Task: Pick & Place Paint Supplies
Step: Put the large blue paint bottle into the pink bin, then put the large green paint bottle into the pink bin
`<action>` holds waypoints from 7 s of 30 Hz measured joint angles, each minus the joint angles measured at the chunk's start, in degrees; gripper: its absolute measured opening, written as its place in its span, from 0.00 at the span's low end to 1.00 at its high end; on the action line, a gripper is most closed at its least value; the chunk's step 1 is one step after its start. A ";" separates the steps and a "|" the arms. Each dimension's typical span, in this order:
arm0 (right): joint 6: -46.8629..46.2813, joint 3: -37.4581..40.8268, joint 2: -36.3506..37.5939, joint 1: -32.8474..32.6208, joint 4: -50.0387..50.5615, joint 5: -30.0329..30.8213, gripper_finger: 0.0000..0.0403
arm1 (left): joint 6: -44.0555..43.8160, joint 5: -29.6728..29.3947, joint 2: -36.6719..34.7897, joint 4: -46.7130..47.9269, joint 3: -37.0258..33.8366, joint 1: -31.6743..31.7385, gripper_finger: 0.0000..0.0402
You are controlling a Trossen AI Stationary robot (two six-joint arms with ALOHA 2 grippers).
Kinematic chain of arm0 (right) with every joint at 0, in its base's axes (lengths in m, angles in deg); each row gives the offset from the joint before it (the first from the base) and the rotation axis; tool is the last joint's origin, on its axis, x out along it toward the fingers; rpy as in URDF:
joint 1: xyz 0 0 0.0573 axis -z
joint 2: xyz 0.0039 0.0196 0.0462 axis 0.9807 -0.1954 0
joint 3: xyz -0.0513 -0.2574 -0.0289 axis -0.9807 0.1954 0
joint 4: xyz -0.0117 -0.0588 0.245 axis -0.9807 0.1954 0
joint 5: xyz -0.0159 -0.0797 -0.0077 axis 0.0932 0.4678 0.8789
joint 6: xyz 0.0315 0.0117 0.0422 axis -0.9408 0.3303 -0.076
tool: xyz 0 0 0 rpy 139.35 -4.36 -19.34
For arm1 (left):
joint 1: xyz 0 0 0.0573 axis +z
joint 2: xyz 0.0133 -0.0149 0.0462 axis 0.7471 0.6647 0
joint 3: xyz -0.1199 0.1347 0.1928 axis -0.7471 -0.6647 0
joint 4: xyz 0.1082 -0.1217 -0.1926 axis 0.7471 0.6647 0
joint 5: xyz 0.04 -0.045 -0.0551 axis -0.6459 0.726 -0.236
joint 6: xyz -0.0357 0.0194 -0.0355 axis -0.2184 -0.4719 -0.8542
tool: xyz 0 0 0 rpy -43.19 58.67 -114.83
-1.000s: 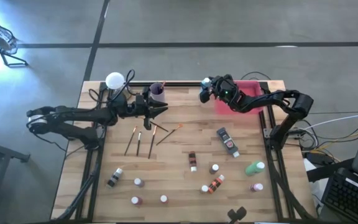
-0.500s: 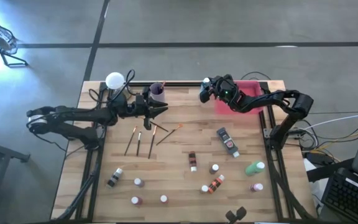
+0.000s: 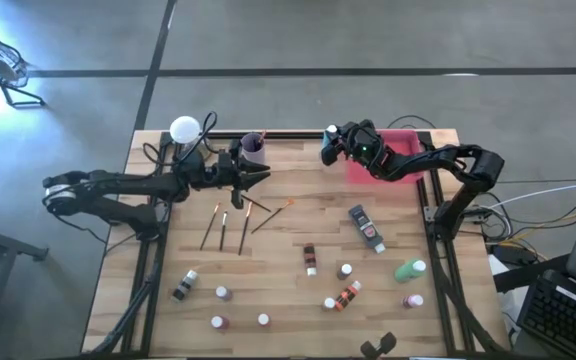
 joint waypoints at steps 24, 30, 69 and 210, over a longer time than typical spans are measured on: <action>-1.73 -0.46 26.82 -4.55 28.33 19.03 0.31 | 0.26 0.00 -0.02 0.42 0.00 0.00 0.20; -4.98 -0.35 36.46 -4.67 42.00 23.78 0.28 | 0.24 0.00 -0.02 0.44 0.00 0.00 0.20; -19.26 15.65 33.68 14.94 29.12 37.41 0.31 | 0.37 -0.02 -0.02 0.41 0.00 0.02 0.20; 10.62 -25.97 39.34 -9.48 71.25 -26.10 0.13 | 0.65 0.00 -0.02 -0.34 0.02 0.00 0.20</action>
